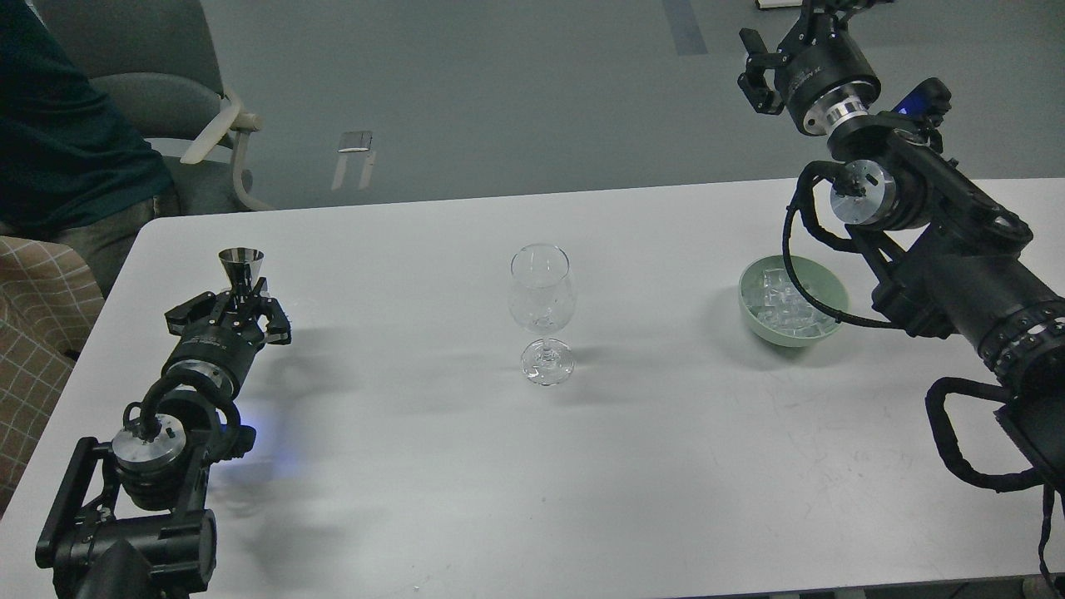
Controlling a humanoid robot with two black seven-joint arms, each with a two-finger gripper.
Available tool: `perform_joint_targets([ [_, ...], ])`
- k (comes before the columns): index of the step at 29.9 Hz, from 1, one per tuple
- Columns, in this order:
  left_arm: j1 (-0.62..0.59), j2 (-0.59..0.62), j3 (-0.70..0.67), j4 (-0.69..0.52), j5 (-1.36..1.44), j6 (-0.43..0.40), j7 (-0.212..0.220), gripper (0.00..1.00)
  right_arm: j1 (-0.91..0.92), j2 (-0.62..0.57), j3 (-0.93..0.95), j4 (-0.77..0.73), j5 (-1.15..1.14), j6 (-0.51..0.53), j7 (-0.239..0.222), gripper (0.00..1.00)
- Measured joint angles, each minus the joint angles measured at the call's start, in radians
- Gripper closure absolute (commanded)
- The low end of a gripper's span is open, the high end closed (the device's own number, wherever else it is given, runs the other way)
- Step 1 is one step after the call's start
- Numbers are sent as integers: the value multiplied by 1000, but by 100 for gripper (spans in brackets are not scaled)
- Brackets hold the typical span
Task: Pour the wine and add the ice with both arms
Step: 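Lift the jigger with the left gripper toward the wine glass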
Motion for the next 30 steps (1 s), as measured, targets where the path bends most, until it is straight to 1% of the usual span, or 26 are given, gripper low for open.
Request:
perform_joint_targets([
  [4, -2, 10, 0, -75, -1, 11, 2, 100, 0, 0, 0, 0, 0, 0, 0, 0],
  [7, -2, 15, 1, -129, -1, 35, 9, 100, 1, 0, 0, 0, 0, -1, 0, 0],
  [13, 7, 20, 14, -283, 3, 94, 57, 100, 2, -1, 0, -2, 0, -1, 0, 0],
  [16, 11, 34, 58, -363, 10, 125, 68, 100, 2, -2, 0, -2, 0, -1, 0, 0],
  [19, 12, 56, 95, -418, 13, 150, 69, 100, 2, -2, 0, -2, 0, -1, 0, 0],
  [24, 12, 82, 142, -462, 22, 188, 70, 100, 2, -2, 0, -1, 0, -1, 0, 0],
  [30, 18, 89, 210, -502, 55, 212, 69, 100, -6, -1, 0, 0, 0, 0, 0, 0],
])
